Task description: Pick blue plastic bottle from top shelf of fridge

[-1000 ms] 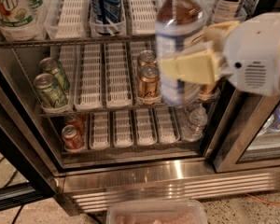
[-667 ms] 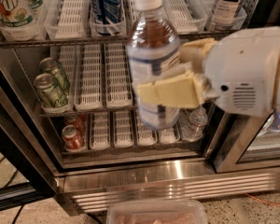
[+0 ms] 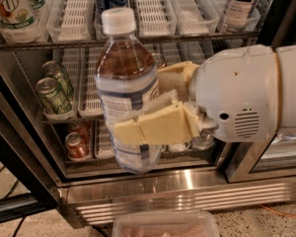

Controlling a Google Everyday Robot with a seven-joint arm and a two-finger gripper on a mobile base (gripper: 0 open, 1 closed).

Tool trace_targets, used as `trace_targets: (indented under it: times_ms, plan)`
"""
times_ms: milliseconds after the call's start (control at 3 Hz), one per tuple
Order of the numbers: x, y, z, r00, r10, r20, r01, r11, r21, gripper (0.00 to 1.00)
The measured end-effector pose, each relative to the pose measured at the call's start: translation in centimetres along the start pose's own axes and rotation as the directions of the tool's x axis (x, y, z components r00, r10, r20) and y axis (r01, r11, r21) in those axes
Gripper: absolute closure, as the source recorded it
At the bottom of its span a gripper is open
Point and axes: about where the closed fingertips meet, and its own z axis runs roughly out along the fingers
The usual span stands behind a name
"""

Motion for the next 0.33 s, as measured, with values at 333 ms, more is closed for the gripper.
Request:
trace_targets:
  times_ms: [333]
  plan:
    - [-0.36, 0.53, 0.1, 1.0, -0.012, -0.007, 0.012, 0.9999, -0.005, 1.0]
